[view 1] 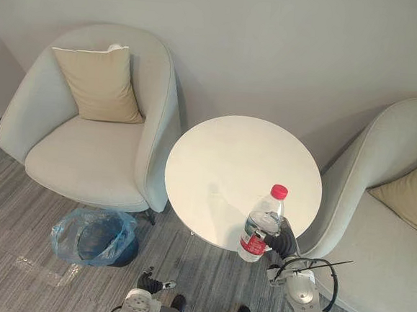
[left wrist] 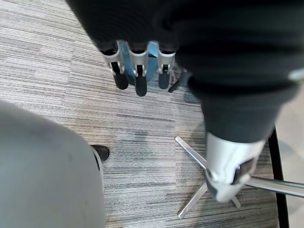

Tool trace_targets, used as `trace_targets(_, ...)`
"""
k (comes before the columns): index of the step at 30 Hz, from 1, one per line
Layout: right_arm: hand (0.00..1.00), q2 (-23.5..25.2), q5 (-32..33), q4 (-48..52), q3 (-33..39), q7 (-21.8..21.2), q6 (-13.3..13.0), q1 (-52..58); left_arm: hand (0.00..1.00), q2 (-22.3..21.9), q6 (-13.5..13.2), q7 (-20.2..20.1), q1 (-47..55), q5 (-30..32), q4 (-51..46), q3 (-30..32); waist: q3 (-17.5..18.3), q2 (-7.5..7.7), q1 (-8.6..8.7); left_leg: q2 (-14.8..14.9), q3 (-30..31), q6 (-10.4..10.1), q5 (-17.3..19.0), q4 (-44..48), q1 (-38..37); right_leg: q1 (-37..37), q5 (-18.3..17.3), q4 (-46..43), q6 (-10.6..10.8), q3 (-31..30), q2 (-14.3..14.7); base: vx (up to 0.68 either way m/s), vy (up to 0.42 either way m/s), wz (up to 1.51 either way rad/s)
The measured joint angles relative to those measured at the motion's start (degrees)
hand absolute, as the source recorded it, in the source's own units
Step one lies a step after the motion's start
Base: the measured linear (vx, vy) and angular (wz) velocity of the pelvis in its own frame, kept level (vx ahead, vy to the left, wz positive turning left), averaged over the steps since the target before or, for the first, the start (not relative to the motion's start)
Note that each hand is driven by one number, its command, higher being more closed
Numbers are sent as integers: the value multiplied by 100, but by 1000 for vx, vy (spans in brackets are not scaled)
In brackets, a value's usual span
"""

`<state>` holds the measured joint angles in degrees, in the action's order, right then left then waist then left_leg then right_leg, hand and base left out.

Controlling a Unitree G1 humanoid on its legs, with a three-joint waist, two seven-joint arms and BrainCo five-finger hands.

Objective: Gather rubbish on tea table into small bin, then transfer packed bag to large trash can.

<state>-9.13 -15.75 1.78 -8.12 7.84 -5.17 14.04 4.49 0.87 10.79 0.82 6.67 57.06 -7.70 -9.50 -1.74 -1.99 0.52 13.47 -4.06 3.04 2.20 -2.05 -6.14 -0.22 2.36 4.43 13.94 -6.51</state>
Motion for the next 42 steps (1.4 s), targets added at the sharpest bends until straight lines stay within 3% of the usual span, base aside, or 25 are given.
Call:
trace_targets(5,100,-11,2,627,-69,145,-10,40,0,-141,1,4,8,9,-51,113,14,-85,3,-58,251,-6,-195,68,373,278,-230,-419,14,425,-137,-26,-4,47)
trace_targets(6,100,5,1,649,-75,198,-33,-46,0,-141,4,6,15,9,-99,189,-2,-56,-1,-133,39,58,-386,99,515,450,-357,-693,3,523,-272,-81,23,71)
trace_targets(9,100,33,-8,649,-97,340,-32,-337,0,-179,72,11,52,123,-310,224,-49,31,17,-329,-980,546,-869,31,799,675,-431,-1010,-74,979,-656,-110,66,67)
trace_targets(10,100,48,-5,641,-89,353,-29,-418,0,-198,82,4,42,176,-302,218,-35,-17,18,-246,-1567,644,-611,203,854,688,-413,-1039,-77,1152,-683,-104,118,88)
trace_targets(11,100,118,-4,625,-20,407,-29,-466,0,-203,112,-11,21,271,-293,171,-12,-36,111,-48,-2499,745,-127,741,968,688,-419,-1096,-72,1449,-776,-56,97,85)
trace_targets(12,100,153,-3,614,22,425,-30,-480,0,-205,113,-19,19,323,-289,135,-8,-19,164,35,-2815,787,27,924,988,674,-416,-1109,-67,1578,-831,-14,142,122)
trace_targets(13,100,210,-2,597,202,461,-27,-448,0,-229,112,-109,5,466,-228,-68,3,-31,291,251,-3481,571,171,903,881,591,-371,-1143,60,1820,-869,-13,151,106)
trace_targets(14,100,238,-6,489,348,474,-10,-484,0,-250,112,-115,-41,509,-194,-126,-13,6,298,115,-3420,483,66,600,791,597,-333,-1142,136,1828,-888,-12,126,91)
trace_targets(16,100,311,-6,307,368,495,10,-502,0,-171,108,-109,-47,557,-185,-208,20,168,270,-52,-3303,545,-112,293,750,578,-234,-918,139,1710,-882,-62,124,40)
trace_targets(17,100,353,-18,70,329,495,9,-557,0,-78,104,-114,-68,561,-180,-314,19,281,269,-173,-3236,603,-191,146,692,484,-164,-735,239,1578,-880,-55,140,34)
trace_targets(19,100,416,-79,-291,306,495,40,-664,0,-72,106,-104,-64,561,-160,-349,19,283,268,-285,-3189,615,-190,112,583,399,-156,-680,233,1373,-895,-22,123,19)
trace_targets(22,100,411,-216,-558,107,456,125,-706,0,-66,97,-95,-50,555,-148,-362,1,234,244,-508,-3158,761,48,184,494,616,-502,-1572,243,1194,-1307,-23,141,10)
trace_targets(24,100,400,-213,-557,43,442,131,-639,0,-53,105,-85,-39,550,-139,-436,-61,166,347,-628,-2824,869,134,256,481,915,-715,-2508,-385,666,-1440,-15,74,60)
trace_targets(25,100,400,-218,-558,42,437,141,-588,0,-27,107,-78,-30,530,-136,-462,-109,100,454,-603,-2511,898,149,253,388,1213,-897,-3033,-493,-85,-1190,51,29,89)
trace_targets(27,100,406,-218,-555,-2,422,140,-509,0,15,107,-74,-30,460,-140,-453,-148,119,491,-482,-2278,942,178,221,336,1436,-1170,-3264,-321,-617,-692,70,-42,80)
trace_targets(30,100,423,-215,-557,-45,398,139,-490,0,62,122,-57,-97,441,-135,-447,-302,238,496,-413,-1933,942,179,210,159,1758,-1172,-2837,-160,-834,-11,86,-88,52)
trace_targets(32,100,418,-214,-558,-29,399,139,-389,0,52,147,28,-108,444,-86,-450,-322,219,535,-394,-1692,906,201,254,150,1858,-974,-2309,-85,-1055,256,122,-111,65)
trace_targets(34,100,414,-215,-557,46,403,150,-165,0,54,172,43,-114,444,-59,-446,-286,280,572,-420,-1310,751,322,391,211,1808,-488,-1483,-100,-1357,360,193,-174,107)
trace_targets(35,100,413,-215,-557,57,400,162,-124,0,51,173,43,-114,443,-64,-441,-275,300,569,-430,-1207,716,392,480,218,1785,-419,-1404,-114,-1401,342,240,-222,118)
trace_targets(37,100,409,-214,-558,74,397,184,-22,0,29,182,60,-114,447,-64,-368,-235,306,566,-400,-874,517,714,910,351,1632,-151,-1337,-242,-1133,276,339,-329,106)
trace_targets(38,100,413,-217,-556,128,400,186,-34,0,-66,209,140,-104,446,-24,-270,-136,161,487,-159,-798,322,834,1140,432,1581,-203,-1322,-356,-734,383,360,-327,78)
trace_targets(40,100,403,-213,-554,244,410,185,-82,0,-130,227,138,-93,454,-11,-279,-86,35,493,122,-814,144,926,1223,506,1416,-146,-1191,-516,-421,564,319,-227,65)
trace_targets(42,100,416,-213,-551,333,447,185,-165,0,-150,229,138,-90,460,-9,-279,-80,18,467,297,-855,16,939,1199,486,1267,-143,-1083,-521,-287,686,224,-128,45)
